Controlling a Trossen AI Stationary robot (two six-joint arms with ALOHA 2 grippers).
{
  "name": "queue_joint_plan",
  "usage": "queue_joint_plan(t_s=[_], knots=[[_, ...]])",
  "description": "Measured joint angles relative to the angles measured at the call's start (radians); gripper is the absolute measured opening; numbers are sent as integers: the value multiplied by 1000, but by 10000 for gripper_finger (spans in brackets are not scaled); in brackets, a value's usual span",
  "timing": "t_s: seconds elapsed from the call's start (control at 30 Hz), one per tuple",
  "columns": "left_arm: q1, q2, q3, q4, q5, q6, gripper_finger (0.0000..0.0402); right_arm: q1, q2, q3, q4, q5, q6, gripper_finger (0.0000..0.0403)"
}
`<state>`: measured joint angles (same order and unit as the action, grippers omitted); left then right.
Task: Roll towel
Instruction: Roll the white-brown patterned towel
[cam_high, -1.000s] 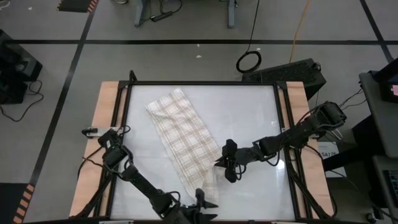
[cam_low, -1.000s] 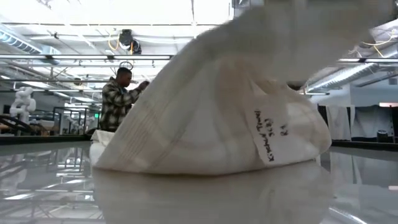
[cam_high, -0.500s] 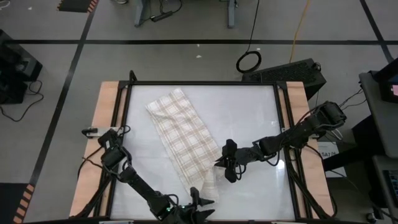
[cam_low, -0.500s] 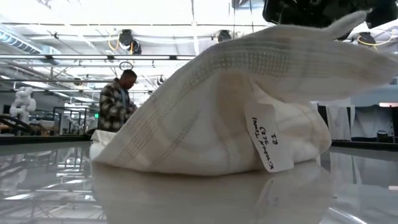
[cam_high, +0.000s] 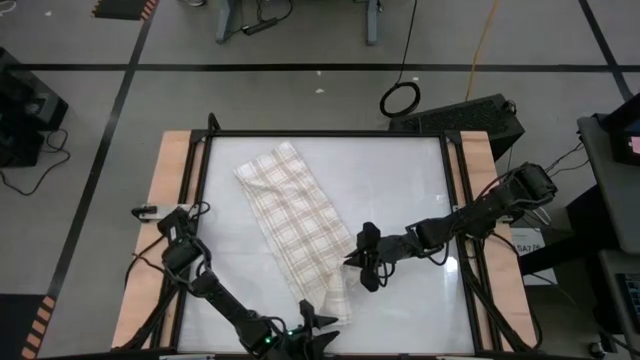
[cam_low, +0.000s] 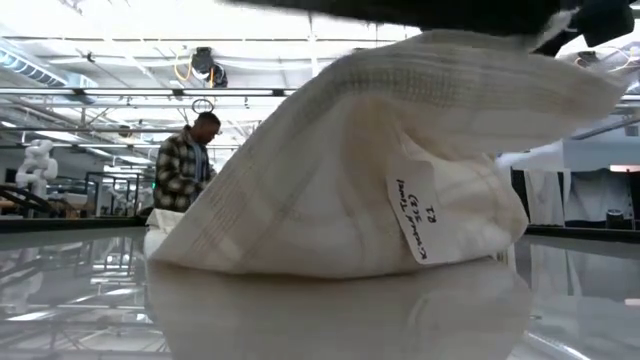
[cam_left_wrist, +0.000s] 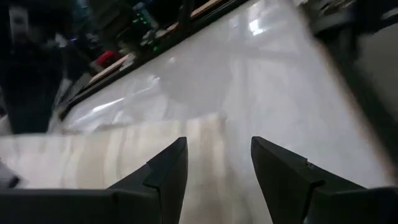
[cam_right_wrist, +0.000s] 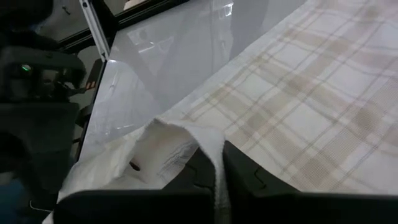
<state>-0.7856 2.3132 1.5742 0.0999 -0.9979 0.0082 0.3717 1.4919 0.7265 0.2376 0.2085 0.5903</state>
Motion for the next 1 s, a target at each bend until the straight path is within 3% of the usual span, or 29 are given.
queue_joint_plan(t_s=[0.27,0.5,0.83,1.0], knots=[[-7,33,0,3,-113,17,165,0,0,0,5,0,10,4],[-33,21,-2,-15,-184,57,18,0,0,0,6,-5,-2,4],[-48,-57,-2,-6,-188,50,15,9,0,0,28,-64,-74,6],[-59,-112,-2,-40,-165,7,15,38,0,0,46,-56,-229,47]])
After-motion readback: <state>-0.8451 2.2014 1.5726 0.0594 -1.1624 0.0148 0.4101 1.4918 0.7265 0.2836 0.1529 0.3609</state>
